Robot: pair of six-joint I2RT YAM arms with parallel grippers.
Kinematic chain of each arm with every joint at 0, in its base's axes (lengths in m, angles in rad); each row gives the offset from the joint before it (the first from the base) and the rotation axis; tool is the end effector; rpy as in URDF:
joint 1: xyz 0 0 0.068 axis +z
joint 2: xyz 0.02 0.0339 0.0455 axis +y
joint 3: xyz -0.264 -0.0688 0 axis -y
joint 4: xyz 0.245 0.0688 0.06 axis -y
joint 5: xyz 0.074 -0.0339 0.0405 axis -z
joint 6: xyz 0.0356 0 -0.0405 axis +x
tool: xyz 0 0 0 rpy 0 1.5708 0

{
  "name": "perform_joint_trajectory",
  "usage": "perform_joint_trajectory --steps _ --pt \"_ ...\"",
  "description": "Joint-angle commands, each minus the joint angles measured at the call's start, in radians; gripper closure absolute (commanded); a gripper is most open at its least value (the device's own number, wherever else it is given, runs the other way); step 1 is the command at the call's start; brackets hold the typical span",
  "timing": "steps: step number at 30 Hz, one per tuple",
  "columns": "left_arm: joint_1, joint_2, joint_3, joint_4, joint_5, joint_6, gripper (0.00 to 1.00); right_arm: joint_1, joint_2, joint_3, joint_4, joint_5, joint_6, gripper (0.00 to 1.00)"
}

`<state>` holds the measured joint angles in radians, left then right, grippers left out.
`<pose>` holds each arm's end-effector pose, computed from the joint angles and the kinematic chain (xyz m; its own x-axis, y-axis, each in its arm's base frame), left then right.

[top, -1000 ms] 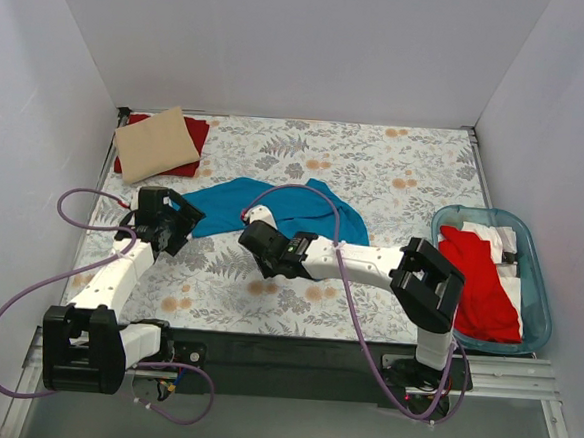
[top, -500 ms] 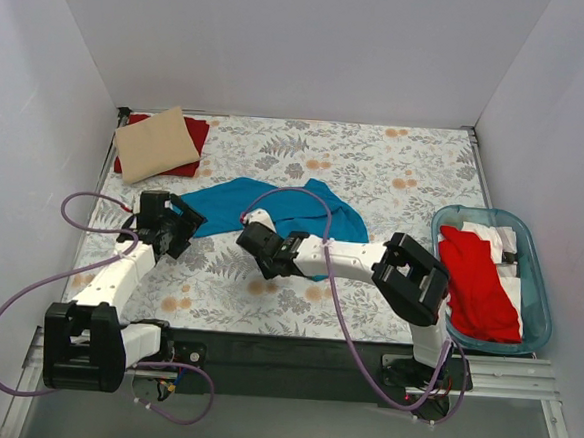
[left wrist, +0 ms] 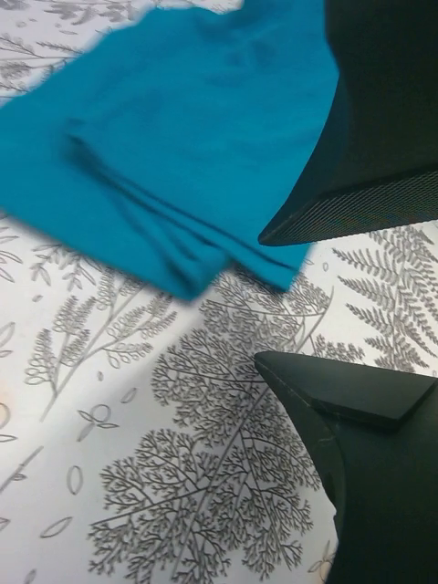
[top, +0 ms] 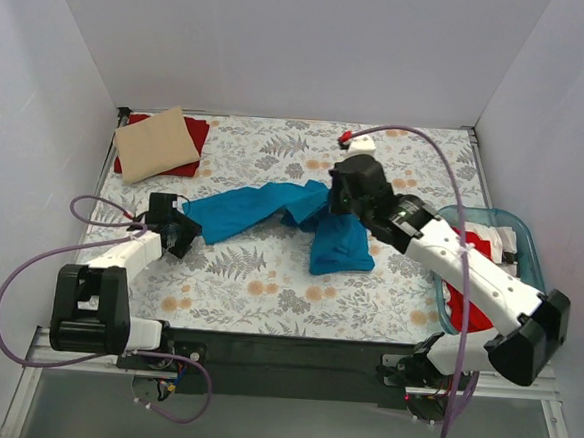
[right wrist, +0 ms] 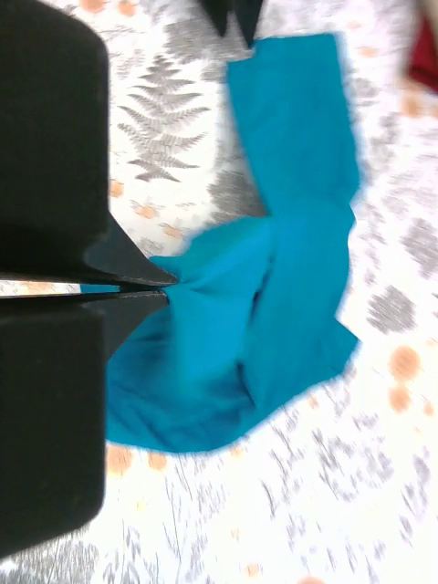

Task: Fold and stack the t-shirts
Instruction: Flatten the tshirt out

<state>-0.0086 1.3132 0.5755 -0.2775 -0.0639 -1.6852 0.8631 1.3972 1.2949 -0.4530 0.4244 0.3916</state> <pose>0.2322 0.0003 0.1554 0.1219 -0.9925 0.0063 -0.8411 -0.1067 -0.5302 0.2157 0.2296 0.3521 -0.4943 -0.0427 -0.8683 -0.2990 0.9462 0.1237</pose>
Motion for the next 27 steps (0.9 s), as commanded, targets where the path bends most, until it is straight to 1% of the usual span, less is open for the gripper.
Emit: perform_joint_trajectory --steps 1,5,6,7,9,11,12,13,15,16,20,21,22,23,24,27 --pt "-0.008 0.046 0.078 0.021 -0.085 -0.021 0.52 -0.088 -0.108 -0.008 -0.053 -0.012 -0.031 0.99" --pt "-0.024 0.119 0.138 0.02 -0.108 -0.03 0.54 -0.188 -0.19 0.018 -0.069 -0.044 -0.059 0.99" --pt "-0.039 0.132 0.147 0.021 -0.108 -0.03 0.55 -0.199 -0.205 0.02 -0.07 -0.047 -0.065 0.99" --pt "-0.062 0.158 0.173 0.02 -0.105 -0.024 0.56 -0.223 -0.208 0.03 -0.081 -0.082 -0.074 0.99" --pt "-0.091 0.159 0.176 0.014 -0.108 -0.024 0.56 -0.228 -0.208 0.03 -0.082 -0.104 -0.074 0.99" --pt "-0.146 0.138 0.173 0.017 -0.108 -0.016 0.54 -0.23 -0.204 0.02 -0.079 -0.13 -0.076 0.99" --pt "-0.166 0.127 0.173 0.014 -0.106 0.004 0.5 -0.231 -0.202 0.014 -0.079 -0.133 -0.076 0.99" --pt "-0.213 0.103 0.17 0.014 -0.103 0.018 0.47 -0.231 -0.201 0.009 -0.081 -0.136 -0.073 0.99" --pt "-0.263 0.071 0.153 0.014 -0.102 0.045 0.43 -0.234 -0.199 -0.002 -0.081 -0.138 -0.074 0.99" --pt "-0.31 0.031 0.144 0.015 -0.102 0.07 0.41 -0.234 -0.198 -0.005 -0.079 -0.138 -0.073 0.99" --pt "-0.405 -0.034 0.098 0.009 -0.074 0.119 0.4 -0.239 -0.188 -0.005 -0.079 -0.147 -0.073 0.99" --pt "-0.422 -0.034 0.098 0.011 -0.068 0.133 0.4 -0.24 -0.185 -0.005 -0.079 -0.151 -0.071 0.99" --pt "-0.462 -0.029 0.103 0.009 -0.067 0.145 0.4 -0.239 -0.181 -0.005 -0.079 -0.154 -0.073 0.99" --pt "-0.482 -0.003 0.112 0.008 -0.074 0.178 0.4 -0.24 -0.179 -0.005 -0.078 -0.159 -0.071 0.99" --pt "-0.525 0.033 0.15 -0.011 -0.112 0.191 0.4 -0.242 -0.173 -0.005 -0.076 -0.164 -0.066 0.99" --pt "-0.528 0.075 0.182 -0.043 -0.177 0.177 0.4 -0.24 -0.171 -0.008 -0.072 -0.176 -0.062 0.99"
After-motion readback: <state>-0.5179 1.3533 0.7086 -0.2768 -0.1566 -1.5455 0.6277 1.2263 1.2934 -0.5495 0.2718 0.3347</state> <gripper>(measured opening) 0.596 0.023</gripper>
